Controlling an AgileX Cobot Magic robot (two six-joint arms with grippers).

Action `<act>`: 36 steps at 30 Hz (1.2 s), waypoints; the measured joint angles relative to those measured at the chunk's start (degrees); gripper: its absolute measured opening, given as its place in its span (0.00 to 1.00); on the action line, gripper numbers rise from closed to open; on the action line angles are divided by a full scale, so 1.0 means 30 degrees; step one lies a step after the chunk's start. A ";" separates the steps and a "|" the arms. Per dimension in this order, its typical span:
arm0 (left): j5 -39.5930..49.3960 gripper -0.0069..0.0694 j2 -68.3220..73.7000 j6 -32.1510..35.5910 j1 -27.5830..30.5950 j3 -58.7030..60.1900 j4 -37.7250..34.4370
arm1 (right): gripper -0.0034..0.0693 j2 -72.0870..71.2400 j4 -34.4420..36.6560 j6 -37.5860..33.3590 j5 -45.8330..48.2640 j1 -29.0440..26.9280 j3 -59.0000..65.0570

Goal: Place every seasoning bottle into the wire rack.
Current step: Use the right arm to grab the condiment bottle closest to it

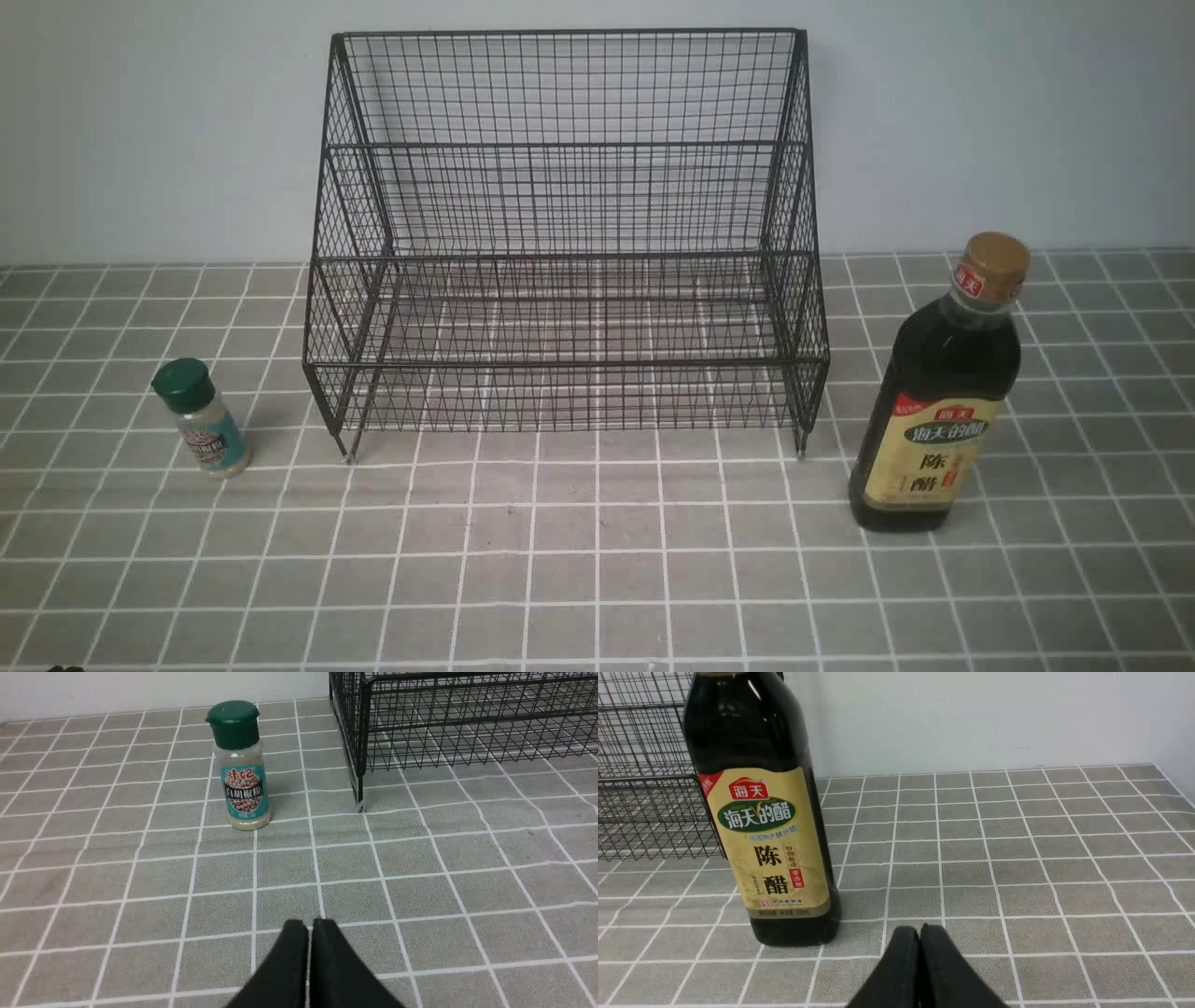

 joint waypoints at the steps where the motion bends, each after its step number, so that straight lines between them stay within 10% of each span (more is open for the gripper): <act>1: 0.0000 0.08 0.0000 0.0000 0.0000 0.0000 0.0000 | 0.03 0.0000 0.0000 0.0000 0.0000 0.0000 0.0000; 28: 0.0000 0.08 0.0000 0.0000 0.0000 0.0000 0.0000 | 0.03 0.0000 0.0127 0.0090 -0.0099 0.0000 0.0000; 36: 0.0000 0.08 0.0000 0.0000 0.0000 0.0000 0.0000 | 0.03 0.0000 0.6225 0.3966 -0.7262 0.0000 0.0133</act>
